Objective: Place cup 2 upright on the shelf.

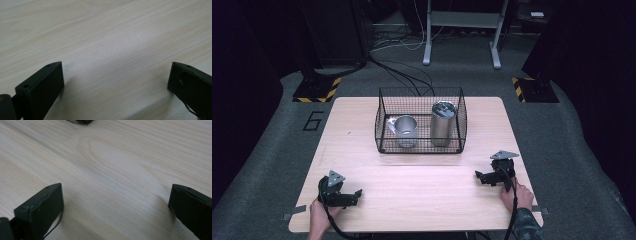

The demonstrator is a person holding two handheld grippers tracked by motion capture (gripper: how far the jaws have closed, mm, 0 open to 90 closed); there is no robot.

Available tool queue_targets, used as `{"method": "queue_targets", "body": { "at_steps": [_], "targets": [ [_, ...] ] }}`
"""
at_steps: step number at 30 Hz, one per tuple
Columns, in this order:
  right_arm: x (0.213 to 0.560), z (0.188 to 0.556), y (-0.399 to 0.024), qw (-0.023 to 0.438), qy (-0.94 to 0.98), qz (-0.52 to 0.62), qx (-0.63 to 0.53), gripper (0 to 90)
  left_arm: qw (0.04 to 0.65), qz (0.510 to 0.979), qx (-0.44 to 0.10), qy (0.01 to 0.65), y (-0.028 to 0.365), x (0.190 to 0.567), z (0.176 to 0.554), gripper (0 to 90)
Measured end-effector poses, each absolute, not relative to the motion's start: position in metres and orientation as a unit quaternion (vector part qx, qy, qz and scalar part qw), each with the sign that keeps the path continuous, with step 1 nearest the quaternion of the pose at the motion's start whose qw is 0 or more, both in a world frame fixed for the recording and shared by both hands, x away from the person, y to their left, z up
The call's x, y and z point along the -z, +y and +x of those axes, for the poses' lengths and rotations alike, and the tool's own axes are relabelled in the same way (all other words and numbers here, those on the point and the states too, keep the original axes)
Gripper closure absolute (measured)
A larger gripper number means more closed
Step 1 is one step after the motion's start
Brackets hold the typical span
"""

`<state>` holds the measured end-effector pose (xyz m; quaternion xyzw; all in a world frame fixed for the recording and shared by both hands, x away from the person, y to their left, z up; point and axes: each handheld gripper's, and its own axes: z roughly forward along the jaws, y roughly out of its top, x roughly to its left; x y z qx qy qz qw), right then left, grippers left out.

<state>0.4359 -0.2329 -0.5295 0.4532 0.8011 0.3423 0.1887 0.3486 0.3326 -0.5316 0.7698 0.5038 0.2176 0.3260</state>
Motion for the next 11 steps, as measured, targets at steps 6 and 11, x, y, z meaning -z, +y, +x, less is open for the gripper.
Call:
{"method": "queue_targets", "body": {
  "at_steps": [6, 11],
  "targets": [
    [0.5295, 0.4359, -0.2331, 0.189, 0.801, 0.453, -0.342, 0.0, 0.325, 0.768, -0.218, 0.506, 0.3341, 0.5320, 0.3509, 0.3],
    [0.5297, 0.4360, -0.2325, 0.190, 0.800, 0.455, -0.342, 0.0, 0.325, 0.773, -0.214, 0.501, 0.3352, 0.5315, 0.3517, 0.3]
  ]
}}
